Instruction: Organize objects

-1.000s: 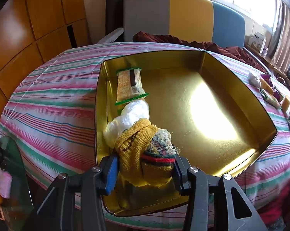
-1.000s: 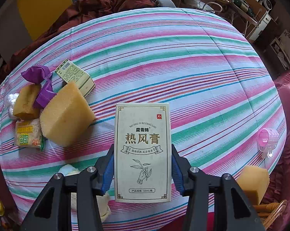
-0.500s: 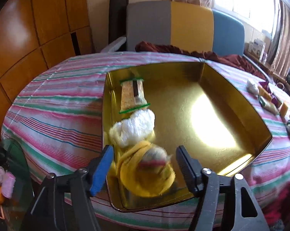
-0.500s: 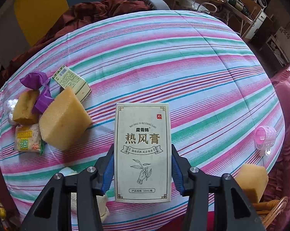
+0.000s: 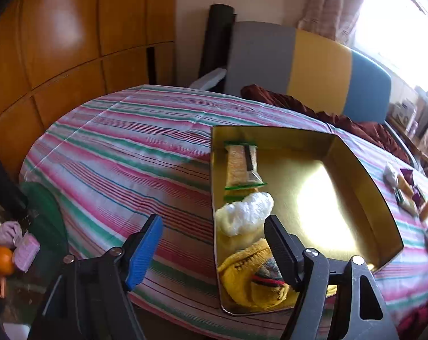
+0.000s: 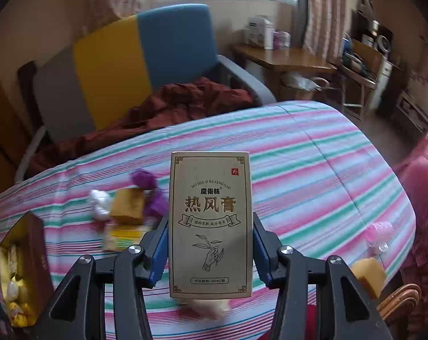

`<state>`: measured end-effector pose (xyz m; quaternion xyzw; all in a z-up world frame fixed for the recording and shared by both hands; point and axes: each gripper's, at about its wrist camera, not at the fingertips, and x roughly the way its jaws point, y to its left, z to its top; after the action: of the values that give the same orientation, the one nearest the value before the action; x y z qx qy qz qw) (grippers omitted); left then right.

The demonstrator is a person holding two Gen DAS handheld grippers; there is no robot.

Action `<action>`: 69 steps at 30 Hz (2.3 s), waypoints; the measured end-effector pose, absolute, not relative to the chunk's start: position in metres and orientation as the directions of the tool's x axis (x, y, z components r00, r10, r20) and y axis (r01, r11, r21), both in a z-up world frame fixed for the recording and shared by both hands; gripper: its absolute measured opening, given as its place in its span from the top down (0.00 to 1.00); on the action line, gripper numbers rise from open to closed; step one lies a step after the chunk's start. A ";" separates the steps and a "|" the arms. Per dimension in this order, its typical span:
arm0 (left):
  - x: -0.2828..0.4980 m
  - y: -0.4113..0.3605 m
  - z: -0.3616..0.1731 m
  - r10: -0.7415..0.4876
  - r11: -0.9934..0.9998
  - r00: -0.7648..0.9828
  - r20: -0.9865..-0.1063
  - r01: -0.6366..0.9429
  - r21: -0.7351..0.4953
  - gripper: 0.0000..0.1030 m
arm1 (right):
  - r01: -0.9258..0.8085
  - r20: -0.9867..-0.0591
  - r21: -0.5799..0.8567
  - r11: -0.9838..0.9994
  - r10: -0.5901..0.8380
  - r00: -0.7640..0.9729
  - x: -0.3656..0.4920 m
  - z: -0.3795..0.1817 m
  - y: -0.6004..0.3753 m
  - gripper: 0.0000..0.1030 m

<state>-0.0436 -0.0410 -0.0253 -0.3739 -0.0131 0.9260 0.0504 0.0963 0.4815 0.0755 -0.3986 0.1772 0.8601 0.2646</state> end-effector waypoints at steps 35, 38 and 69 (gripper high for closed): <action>-0.041 -0.058 -0.020 0.045 -0.997 -0.754 -0.656 0.008 -0.077 0.12 | 0.015 -0.786 0.493 -0.870 -0.452 -0.422 -0.085 -0.042 0.116 0.45; -0.038 -0.052 -0.018 0.049 -0.998 -0.761 -0.647 -0.014 -0.060 0.12 | 0.032 -0.790 0.429 -0.903 -0.392 -0.472 -0.066 -0.032 0.126 0.44; -0.021 0.072 0.007 0.230 -0.940 -0.745 -0.626 -0.337 0.056 0.11 | -0.447 -0.869 0.196 -0.873 0.057 -0.492 0.071 -0.009 0.408 0.25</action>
<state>-0.0215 0.0723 0.0072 -0.3226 0.0828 0.9305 0.1525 0.0713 0.4079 -0.0094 -0.4811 0.2028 0.8396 0.1500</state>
